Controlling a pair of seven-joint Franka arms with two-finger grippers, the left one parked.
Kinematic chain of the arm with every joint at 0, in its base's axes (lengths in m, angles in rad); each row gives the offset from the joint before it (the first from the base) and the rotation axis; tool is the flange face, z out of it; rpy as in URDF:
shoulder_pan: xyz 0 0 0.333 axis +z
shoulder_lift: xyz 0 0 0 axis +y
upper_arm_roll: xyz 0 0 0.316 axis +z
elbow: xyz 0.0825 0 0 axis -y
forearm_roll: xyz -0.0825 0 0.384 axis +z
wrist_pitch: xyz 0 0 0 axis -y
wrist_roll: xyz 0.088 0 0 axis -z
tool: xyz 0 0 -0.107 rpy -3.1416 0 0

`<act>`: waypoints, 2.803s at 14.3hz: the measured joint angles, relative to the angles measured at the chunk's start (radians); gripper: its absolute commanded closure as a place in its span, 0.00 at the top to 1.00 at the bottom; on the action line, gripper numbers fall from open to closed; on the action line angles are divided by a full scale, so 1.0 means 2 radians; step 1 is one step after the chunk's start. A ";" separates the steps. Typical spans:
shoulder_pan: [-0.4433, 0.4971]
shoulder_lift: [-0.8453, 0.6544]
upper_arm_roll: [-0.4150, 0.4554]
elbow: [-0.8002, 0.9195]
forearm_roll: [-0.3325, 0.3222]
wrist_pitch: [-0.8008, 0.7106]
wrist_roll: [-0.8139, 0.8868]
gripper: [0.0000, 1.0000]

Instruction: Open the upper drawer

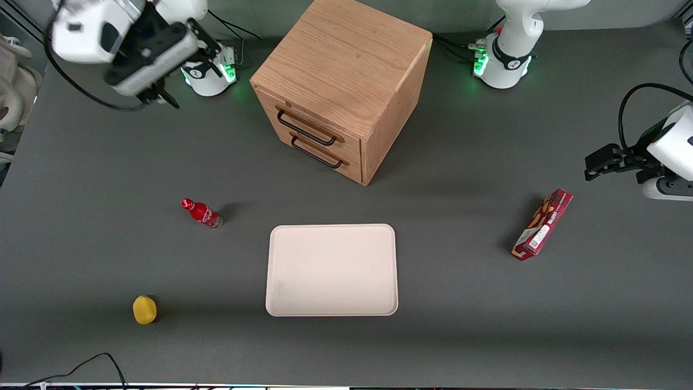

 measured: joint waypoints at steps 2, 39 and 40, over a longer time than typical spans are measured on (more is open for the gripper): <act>-0.002 0.031 -0.001 0.000 0.032 0.004 -0.063 1.00; 0.011 0.095 0.079 -0.235 0.036 0.240 -0.031 1.00; 0.011 0.095 0.079 -0.237 0.036 0.240 -0.031 1.00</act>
